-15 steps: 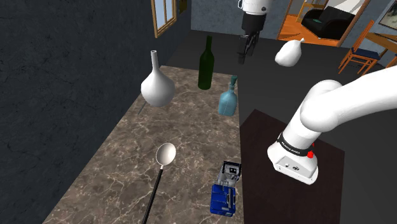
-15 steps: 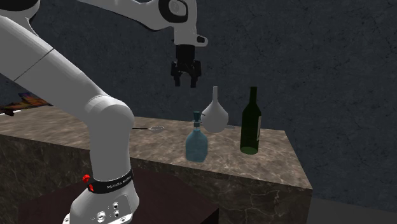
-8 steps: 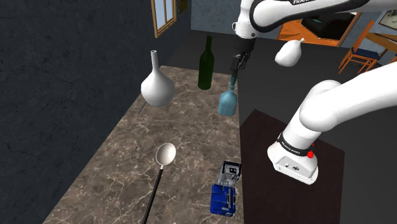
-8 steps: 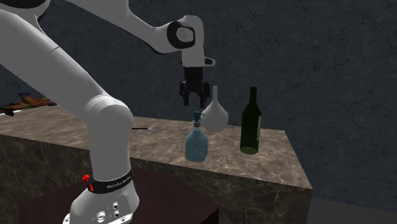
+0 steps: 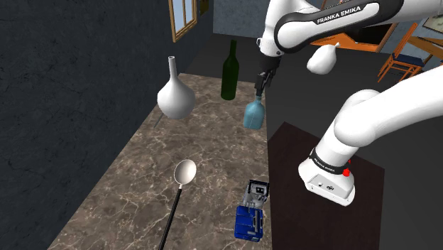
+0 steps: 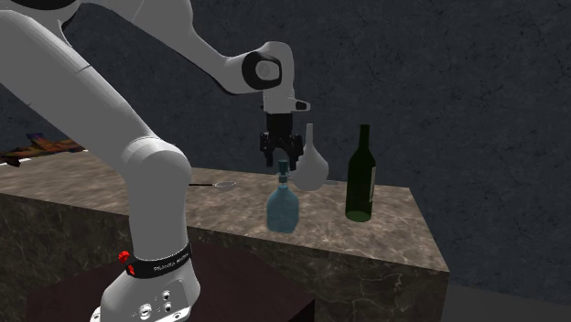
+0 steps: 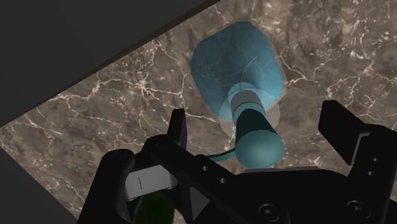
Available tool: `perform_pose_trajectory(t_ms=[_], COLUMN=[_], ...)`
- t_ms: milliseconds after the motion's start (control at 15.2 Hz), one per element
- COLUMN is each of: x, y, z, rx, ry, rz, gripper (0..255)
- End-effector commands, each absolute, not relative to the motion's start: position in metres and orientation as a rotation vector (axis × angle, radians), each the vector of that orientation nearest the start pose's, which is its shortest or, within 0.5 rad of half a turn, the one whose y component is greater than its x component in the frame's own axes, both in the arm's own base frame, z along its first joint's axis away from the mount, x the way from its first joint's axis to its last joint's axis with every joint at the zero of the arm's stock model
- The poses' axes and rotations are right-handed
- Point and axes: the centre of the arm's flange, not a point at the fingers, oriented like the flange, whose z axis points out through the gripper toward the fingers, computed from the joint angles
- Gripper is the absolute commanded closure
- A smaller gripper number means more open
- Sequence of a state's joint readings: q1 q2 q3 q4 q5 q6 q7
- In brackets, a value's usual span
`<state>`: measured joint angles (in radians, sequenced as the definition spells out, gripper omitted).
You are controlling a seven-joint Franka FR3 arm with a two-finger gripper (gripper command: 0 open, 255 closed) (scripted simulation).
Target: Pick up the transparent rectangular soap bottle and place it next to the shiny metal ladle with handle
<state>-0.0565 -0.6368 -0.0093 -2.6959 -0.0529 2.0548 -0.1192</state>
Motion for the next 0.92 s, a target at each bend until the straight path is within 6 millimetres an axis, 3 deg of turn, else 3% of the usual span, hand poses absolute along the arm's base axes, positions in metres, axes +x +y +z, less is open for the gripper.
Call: perform_pose_trajectory(t_ms=[0, 396, 462, 858], x=[0.3432, 0.3433, 0.3433, 0.3432], y=[-0.0248, -0.0248, -0.0248, -0.0248], z=[0.4174, 0.4175, 0.4175, 0.4175], rx=[-3.18, -3.18, -3.18, -3.18], ry=[-0.127, -0.127, -0.127, -0.127], rz=[0.012, 0.012, 0.012, 0.012], gripper=[0, 0, 255, 255])
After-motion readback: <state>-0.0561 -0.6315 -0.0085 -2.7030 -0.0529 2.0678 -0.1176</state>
